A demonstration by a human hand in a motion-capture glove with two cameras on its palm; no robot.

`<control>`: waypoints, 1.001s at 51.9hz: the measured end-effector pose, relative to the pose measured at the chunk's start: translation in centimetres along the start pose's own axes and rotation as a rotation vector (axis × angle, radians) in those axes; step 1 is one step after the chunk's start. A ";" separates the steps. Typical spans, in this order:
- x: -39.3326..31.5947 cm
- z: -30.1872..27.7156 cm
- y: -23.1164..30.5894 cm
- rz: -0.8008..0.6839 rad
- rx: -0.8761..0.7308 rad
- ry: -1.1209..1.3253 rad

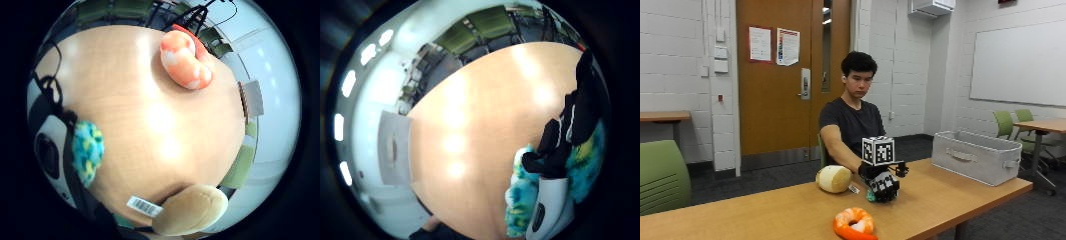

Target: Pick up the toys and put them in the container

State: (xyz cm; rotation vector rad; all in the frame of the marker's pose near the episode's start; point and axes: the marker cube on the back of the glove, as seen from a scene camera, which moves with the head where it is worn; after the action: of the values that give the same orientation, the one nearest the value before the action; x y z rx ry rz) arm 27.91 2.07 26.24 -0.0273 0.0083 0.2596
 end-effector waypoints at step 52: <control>-29.3 -33.0 -0.1 -0.326 0.174 -0.053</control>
State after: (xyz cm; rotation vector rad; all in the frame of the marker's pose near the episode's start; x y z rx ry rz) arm -0.51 -6.50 -6.43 0.1501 -0.0263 -0.0669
